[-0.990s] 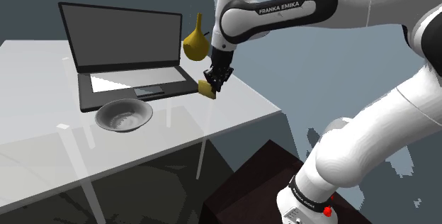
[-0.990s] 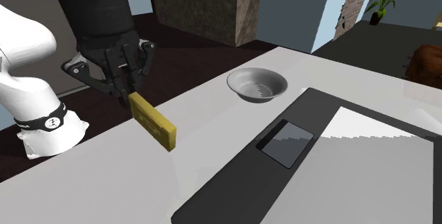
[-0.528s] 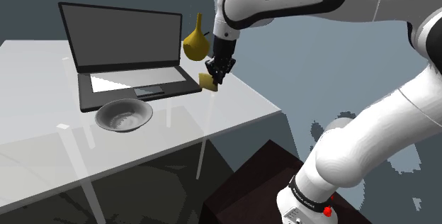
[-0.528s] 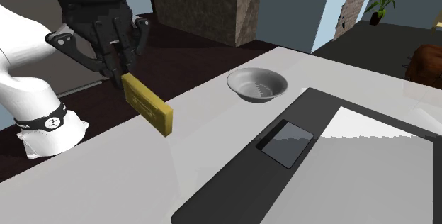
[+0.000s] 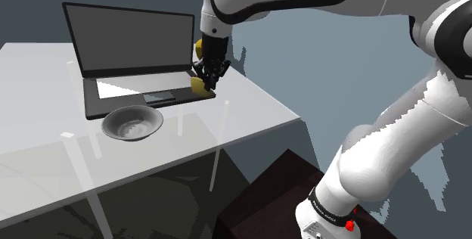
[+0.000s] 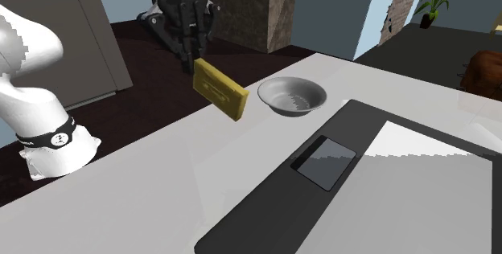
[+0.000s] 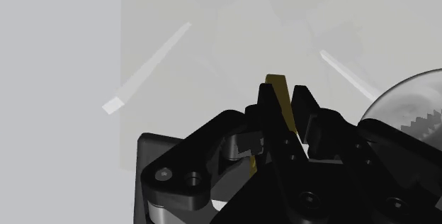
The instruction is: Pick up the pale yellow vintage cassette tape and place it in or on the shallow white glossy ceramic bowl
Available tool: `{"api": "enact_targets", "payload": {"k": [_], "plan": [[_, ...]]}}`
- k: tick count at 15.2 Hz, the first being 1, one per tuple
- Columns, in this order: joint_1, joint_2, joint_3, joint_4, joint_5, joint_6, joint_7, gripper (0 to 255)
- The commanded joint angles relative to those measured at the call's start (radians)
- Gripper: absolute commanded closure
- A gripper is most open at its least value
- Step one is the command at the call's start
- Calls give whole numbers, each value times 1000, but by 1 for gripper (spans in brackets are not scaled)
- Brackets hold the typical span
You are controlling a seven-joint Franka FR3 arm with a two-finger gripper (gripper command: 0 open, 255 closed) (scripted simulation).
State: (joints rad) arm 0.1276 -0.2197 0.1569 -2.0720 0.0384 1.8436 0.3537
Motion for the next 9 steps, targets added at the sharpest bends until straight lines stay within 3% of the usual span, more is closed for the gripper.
{"api": "enact_targets", "payload": {"k": [1,9], "plan": [[17,48,30,47,-2,1,49,255],[91,259,127,302,-44,-46,234,255]]}}
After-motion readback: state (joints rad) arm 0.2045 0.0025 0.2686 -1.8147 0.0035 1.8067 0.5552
